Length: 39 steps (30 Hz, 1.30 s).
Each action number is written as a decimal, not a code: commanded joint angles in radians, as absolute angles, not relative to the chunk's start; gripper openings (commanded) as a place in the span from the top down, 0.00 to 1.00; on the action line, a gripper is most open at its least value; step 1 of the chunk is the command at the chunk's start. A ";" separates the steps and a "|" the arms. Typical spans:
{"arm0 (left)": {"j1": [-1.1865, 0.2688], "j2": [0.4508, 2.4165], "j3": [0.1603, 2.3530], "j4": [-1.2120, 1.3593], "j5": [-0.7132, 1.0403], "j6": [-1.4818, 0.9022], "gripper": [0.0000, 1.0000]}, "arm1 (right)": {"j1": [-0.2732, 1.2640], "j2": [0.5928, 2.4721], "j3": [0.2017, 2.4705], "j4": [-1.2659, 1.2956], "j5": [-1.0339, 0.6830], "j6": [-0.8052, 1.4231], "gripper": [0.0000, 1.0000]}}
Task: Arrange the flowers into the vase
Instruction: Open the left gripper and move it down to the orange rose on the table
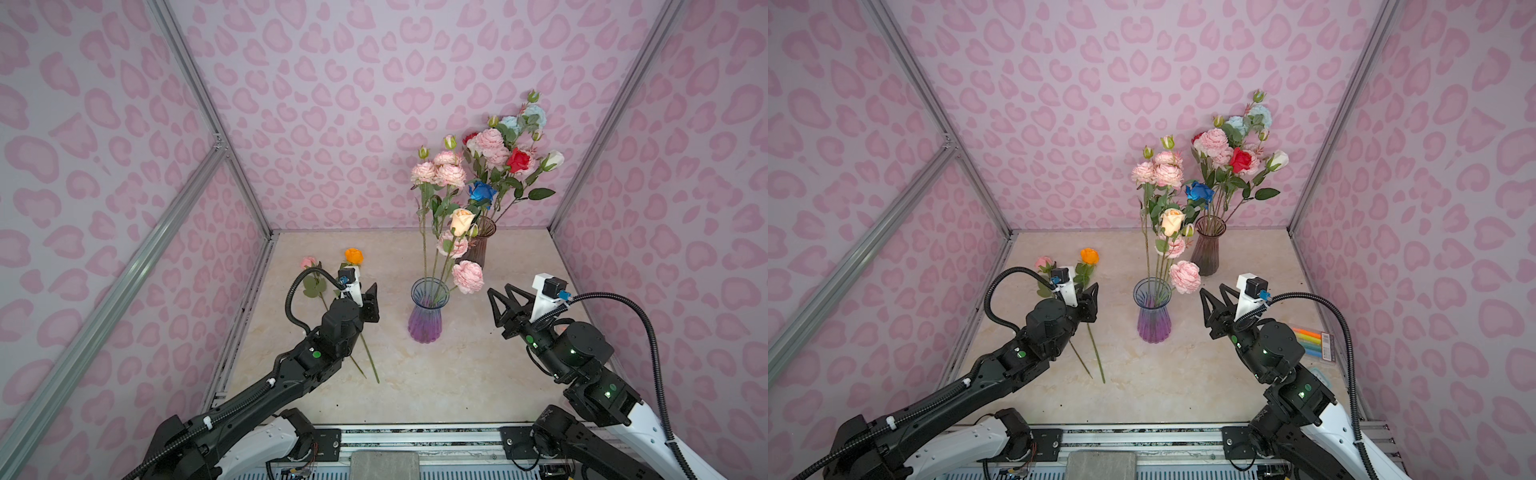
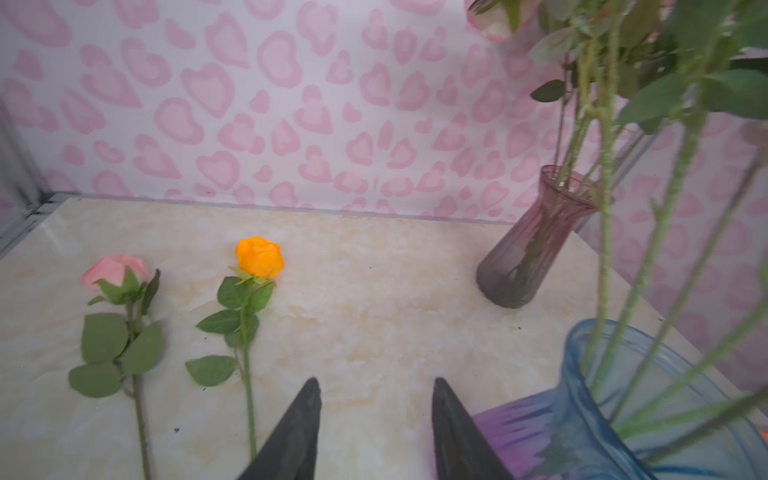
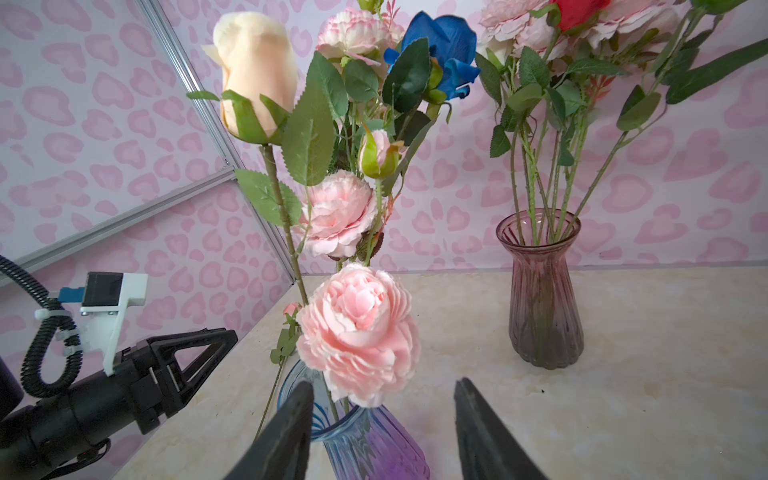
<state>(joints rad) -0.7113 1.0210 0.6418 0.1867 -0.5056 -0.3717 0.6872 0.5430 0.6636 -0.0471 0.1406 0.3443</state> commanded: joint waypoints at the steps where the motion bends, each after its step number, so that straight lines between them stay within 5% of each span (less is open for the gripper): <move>1: -0.682 1.057 0.648 0.122 -0.594 -0.463 0.55 | 0.688 0.537 0.657 -0.024 0.135 0.336 0.45; 8: -0.505 1.309 0.815 -0.135 -0.458 -0.610 0.47 | 0.687 0.524 0.652 -0.031 0.148 0.333 0.45; 19: -0.399 1.801 1.107 -0.330 -0.336 -0.625 0.60 | 0.687 0.508 0.647 -0.045 0.159 0.324 0.45; 30: -0.379 1.921 1.154 -0.360 -0.279 -0.638 0.78 | 0.687 0.512 0.637 -0.035 0.160 0.319 0.45; 34: -0.377 1.906 1.141 -0.349 -0.278 -0.628 0.97 | 0.688 0.516 0.639 -0.037 0.156 0.325 0.46; 39: -0.377 1.759 1.107 -0.332 -0.279 -0.609 0.97 | 0.687 0.514 0.652 -0.048 0.157 0.327 0.45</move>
